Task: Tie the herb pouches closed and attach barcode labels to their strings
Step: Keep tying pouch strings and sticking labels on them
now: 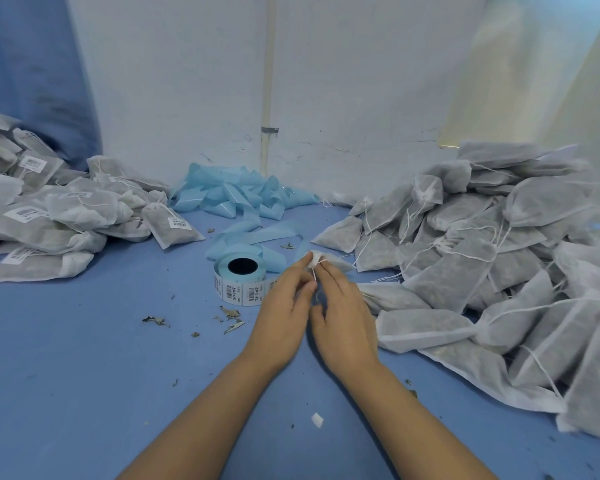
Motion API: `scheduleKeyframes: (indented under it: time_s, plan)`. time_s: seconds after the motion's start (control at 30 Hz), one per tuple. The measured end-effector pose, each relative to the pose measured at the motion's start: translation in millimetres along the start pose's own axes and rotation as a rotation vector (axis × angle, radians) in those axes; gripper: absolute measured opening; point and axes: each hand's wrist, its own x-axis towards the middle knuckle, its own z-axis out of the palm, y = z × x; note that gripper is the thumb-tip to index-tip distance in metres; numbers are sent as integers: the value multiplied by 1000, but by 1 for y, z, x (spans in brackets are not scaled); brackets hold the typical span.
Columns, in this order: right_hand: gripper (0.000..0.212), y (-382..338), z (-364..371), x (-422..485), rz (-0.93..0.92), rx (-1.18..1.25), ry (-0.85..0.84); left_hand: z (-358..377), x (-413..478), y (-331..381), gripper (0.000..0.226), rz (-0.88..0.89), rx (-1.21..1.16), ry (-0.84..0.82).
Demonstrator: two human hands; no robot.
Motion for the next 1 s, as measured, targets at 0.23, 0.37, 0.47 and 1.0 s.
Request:
scheduleKeyframes:
  time_s: [0.23,0.37,0.47,1.0]
  plan:
    - [53,-2,0,-1,-28,113,167,-1,0,2,20,-60,-147,-3]
    - [31,3,2,0,61,305,230,-2,-2,2,17,-111,-147,-34]
    - [27,6,1,2,196,495,271,-2,-3,3,21,-139,-145,-62]
    - [32,3,0,5,208,727,210,-4,3,-10,17,-208,-110,178]
